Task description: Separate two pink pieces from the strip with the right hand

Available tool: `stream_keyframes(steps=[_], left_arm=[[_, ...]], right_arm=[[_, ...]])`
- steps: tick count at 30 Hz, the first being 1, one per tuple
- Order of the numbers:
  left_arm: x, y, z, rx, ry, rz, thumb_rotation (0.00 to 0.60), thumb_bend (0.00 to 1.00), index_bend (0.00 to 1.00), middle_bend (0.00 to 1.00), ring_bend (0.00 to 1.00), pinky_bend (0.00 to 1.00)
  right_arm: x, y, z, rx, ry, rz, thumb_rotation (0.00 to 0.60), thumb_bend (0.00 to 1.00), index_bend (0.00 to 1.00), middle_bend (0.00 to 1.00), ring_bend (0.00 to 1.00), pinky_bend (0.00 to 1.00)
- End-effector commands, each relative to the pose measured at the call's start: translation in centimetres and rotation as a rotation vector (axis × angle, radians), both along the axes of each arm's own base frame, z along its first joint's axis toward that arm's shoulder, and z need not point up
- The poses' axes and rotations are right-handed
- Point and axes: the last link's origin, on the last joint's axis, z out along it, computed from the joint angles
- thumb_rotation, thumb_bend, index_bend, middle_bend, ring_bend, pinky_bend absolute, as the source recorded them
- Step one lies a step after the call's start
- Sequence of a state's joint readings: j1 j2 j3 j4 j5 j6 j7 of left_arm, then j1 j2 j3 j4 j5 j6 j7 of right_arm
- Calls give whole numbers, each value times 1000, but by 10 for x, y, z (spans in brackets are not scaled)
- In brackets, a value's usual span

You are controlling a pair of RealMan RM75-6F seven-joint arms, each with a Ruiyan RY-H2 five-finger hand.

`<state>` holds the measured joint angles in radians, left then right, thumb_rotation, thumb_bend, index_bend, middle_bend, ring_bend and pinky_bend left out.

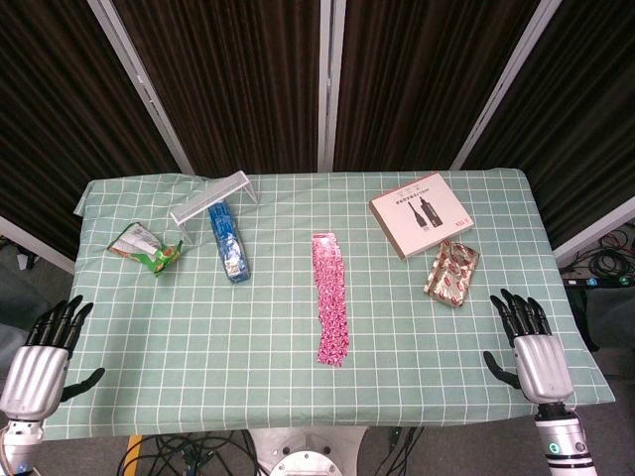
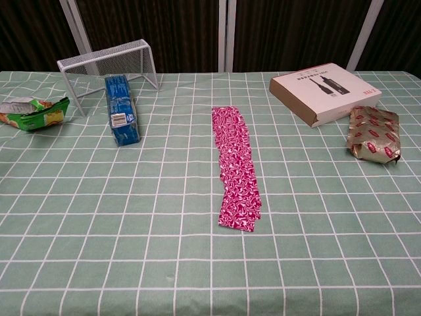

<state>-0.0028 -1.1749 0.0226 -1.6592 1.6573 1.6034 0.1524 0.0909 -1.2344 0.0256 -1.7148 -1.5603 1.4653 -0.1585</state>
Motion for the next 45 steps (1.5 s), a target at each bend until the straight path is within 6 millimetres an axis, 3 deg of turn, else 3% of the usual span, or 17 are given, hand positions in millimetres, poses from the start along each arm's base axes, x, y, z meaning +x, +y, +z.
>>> stream_keyframes(steps=[1,9,12,14,15,16,18,20,21,23,25,28,36,45], left_arm=[[0,0,0,-2,-1,2,600,146,20,0,0,122],[-2,0,-2,-6,-1,5,600,146,20,0,0,122],[-2,1,0,-3,-2,4,600,146,20,0,0,122],[-1,0,-1,-5,0,1,600,146,20,0,0,122],[-2,0,-1,-6,1,1,600,147,20,0,0,122],[-3,-1,-2,-8,2,2,600,146,20,0,0,122],[-4,-1,-3,-12,2,9,600,146,20,0,0,122],[-5,-1,-4,-15,3,13,600,146,20,0,0,122],[-5,-1,-4,-14,3,13,600,146,20,0,0,122],[-6,-1,-4,-13,2,12,600,146,20,0,0,122],[-6,-1,-4,-13,2,12,600,146,20,0,0,122],[-7,-1,-3,-12,0,14,600,146,20,0,0,122],[-8,-2,-4,-13,-5,13,600,146,20,0,0,122],[-9,-1,-5,-15,-2,12,600,146,20,0,0,122]], right_arm=[[1,0,0,1,1,3,600,224,0,0,0,0],[2,-1,0,0,-1,5,600,224,0,0,0,0],[4,-3,-1,0,-2,13,600,277,0,0,0,0],[5,-3,-2,4,15,23,600,474,0,0,0,0],[5,-3,-3,4,28,28,600,689,0,0,0,0],[5,-4,-3,3,46,31,600,834,0,0,0,0],[6,-4,-4,7,66,34,600,990,0,6,0,0],[6,-5,-5,-1,82,31,600,1000,0,70,33,65],[6,-5,-5,-8,88,29,600,1000,0,161,108,164],[6,-5,-6,-8,81,22,600,1000,0,426,358,412],[6,-6,-8,-1,88,21,600,1000,4,645,546,555],[7,-5,-13,9,118,26,600,1000,88,829,703,674],[20,-4,-27,54,145,61,600,1000,118,891,815,722],[54,2,-82,265,229,157,600,1000,120,895,815,722]])
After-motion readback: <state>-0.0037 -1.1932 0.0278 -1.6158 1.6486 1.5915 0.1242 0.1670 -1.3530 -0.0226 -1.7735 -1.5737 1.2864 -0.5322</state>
